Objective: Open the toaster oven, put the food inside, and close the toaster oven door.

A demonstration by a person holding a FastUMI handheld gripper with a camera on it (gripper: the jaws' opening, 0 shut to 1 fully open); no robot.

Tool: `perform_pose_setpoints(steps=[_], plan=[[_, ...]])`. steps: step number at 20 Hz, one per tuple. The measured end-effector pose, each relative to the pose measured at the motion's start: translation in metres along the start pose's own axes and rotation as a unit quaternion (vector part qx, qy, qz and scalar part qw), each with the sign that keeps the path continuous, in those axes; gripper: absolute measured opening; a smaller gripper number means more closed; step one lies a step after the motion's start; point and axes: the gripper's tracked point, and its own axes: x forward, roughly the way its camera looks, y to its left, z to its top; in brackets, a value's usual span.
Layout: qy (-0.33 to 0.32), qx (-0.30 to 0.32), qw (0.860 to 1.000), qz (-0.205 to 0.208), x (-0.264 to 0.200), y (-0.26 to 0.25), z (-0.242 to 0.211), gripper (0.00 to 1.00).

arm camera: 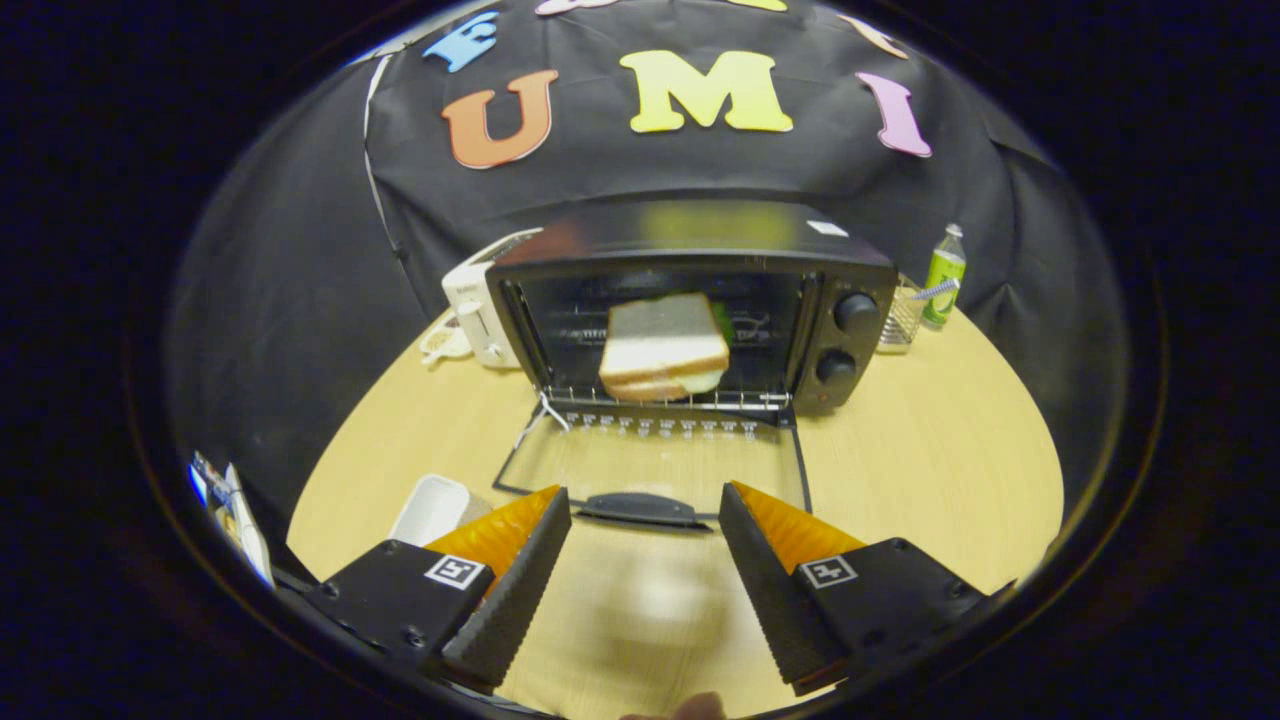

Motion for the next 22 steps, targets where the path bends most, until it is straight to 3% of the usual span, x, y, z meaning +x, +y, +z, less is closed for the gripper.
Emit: perform_pose_setpoints(steps=[3, 10, 22], plan=[[0.033, 0.011, 0.999, 0.0, 0.02, 0.0, -0.035, 0.99], [0.049, 0.018, 0.999, -0.007, 0.06, 0.003, -0.054, 0.99], [0.034, 0.054, 0.997, -0.041, 0.051, 0.006, -0.038, 0.99]])
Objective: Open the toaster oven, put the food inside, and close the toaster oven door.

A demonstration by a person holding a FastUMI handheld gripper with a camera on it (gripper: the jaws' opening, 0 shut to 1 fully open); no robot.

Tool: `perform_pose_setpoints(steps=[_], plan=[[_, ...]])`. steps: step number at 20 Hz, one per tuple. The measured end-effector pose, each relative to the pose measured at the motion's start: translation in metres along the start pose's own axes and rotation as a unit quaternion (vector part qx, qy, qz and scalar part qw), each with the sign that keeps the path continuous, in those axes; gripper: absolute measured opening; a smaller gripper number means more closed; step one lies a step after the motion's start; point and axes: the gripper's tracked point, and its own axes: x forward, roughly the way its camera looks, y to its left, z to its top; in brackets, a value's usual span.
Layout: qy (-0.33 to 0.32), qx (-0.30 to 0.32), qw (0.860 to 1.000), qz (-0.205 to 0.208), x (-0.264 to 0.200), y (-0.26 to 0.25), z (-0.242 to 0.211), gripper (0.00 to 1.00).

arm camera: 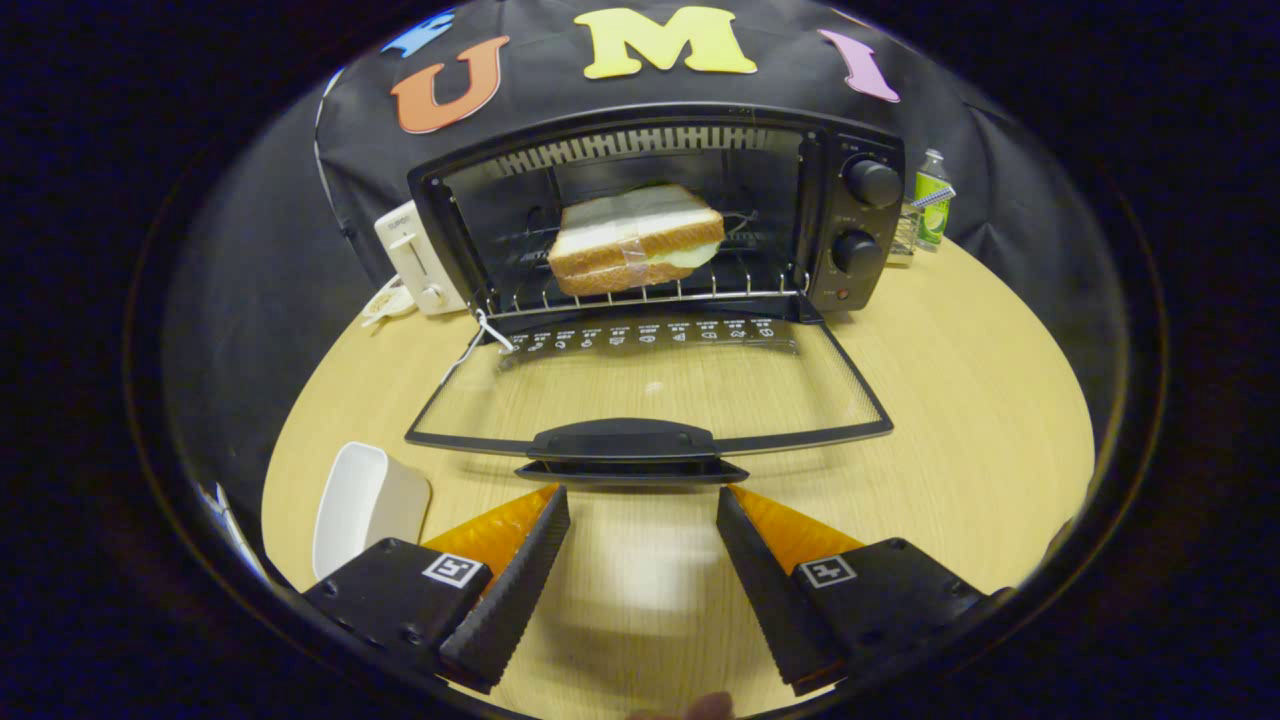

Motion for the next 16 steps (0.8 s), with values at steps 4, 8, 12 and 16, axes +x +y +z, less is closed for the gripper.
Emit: perform_pose_setpoints(steps=[4, 8, 12, 16], plan=[[-0.017, 0.008, 1.0, -0.021, -0.019, 0.002, 0.011, 0.99], [-0.037, 0.01, 0.999, -0.031, -0.036, 0.007, 0.028, 0.99], [-0.095, -0.03, 0.994, -0.04, -0.066, 0.006, 0.073, 0.99], [-0.123, -0.021, 0.991, -0.038, -0.091, -0.001, 0.11, 1.0]])
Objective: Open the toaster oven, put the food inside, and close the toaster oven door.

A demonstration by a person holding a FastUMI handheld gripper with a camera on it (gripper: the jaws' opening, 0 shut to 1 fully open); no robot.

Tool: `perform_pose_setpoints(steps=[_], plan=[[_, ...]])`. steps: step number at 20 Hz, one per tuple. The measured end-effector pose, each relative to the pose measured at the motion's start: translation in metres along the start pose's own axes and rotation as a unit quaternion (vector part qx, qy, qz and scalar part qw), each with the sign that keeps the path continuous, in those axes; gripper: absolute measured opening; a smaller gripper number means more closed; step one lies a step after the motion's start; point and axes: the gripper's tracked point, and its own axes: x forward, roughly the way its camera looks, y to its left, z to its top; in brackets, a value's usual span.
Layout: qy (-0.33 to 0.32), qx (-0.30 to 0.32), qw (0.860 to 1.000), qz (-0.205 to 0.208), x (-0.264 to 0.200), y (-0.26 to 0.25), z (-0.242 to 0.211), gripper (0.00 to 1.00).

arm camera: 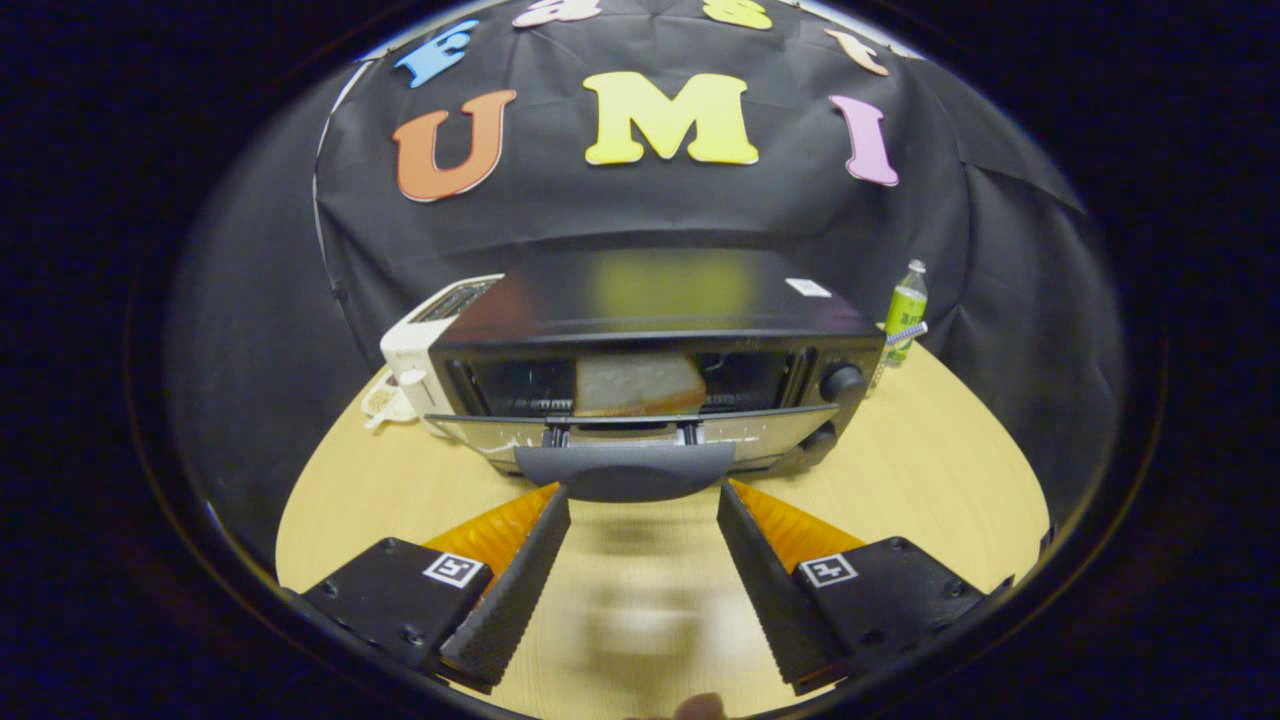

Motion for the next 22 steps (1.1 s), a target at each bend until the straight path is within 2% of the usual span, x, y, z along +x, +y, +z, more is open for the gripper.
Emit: perform_pose_setpoints(steps=[4, 13, 16, 22], plan=[[-0.042, -0.003, 0.999, 0.003, -0.021, -0.001, 0.06, 0.99], [-0.185, 0.012, 0.983, 0.01, -0.156, -0.01, 0.197, 0.99], [-0.215, -0.006, 0.977, 0.01, -0.201, -0.009, 0.215, 1.0], [-0.257, 0.005, 0.966, 0.023, -0.272, -0.004, 0.237, 1.0]])
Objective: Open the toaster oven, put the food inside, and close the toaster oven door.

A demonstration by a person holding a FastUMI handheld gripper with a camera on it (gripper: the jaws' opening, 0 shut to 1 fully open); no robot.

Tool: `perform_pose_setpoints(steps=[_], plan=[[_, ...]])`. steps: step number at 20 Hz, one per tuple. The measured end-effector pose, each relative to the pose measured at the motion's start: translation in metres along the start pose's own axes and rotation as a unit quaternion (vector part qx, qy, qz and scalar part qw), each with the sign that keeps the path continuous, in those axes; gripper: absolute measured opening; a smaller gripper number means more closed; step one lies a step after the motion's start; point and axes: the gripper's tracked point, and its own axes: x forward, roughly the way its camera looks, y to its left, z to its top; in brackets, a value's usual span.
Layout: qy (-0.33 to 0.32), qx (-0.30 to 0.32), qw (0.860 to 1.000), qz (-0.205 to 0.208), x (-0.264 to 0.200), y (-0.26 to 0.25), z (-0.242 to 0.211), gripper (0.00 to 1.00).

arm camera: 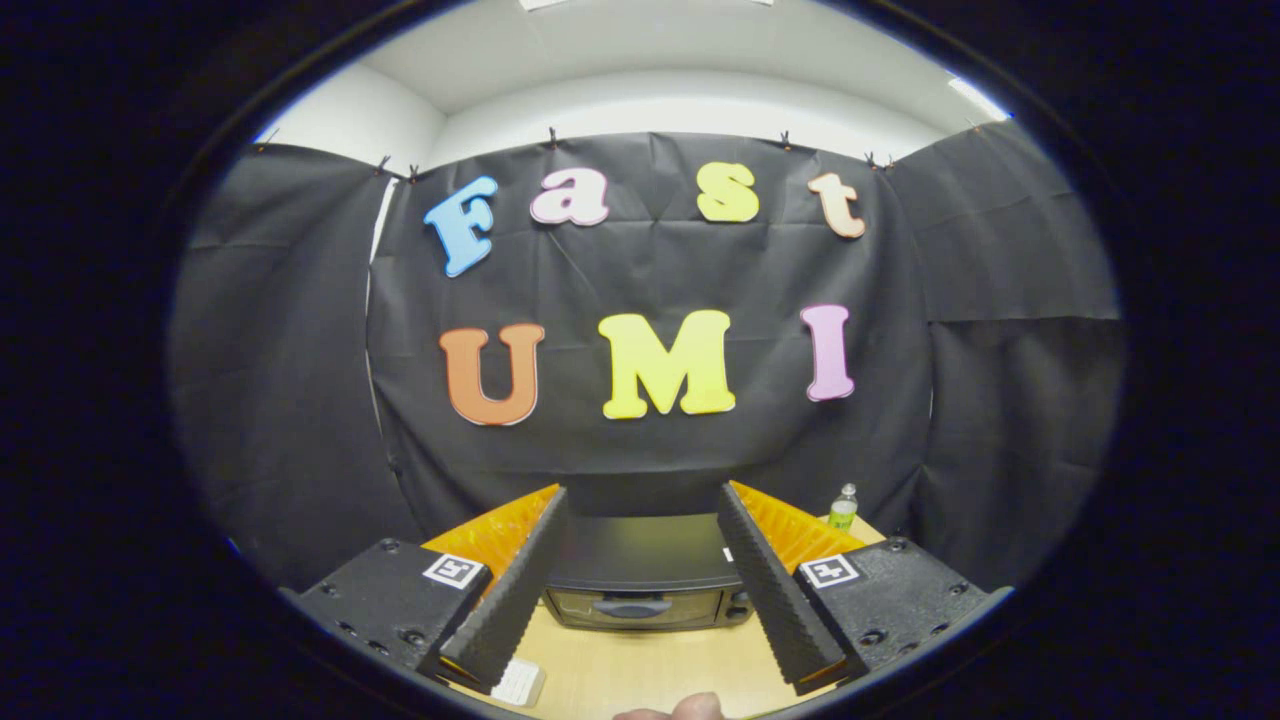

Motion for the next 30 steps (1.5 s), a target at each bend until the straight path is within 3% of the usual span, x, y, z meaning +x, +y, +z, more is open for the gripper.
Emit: perform_pose_setpoints(steps=[6, 9, 30], plan=[[-0.029, 0.026, 0.999, -0.005, -0.041, 0.0, 0.033, 1.0], [-0.037, 0.017, 0.999, -0.009, -0.041, 0.002, 0.039, 1.0], [-0.014, 0.034, 0.999, -0.01, -0.033, 0.01, 0.018, 1.0]])
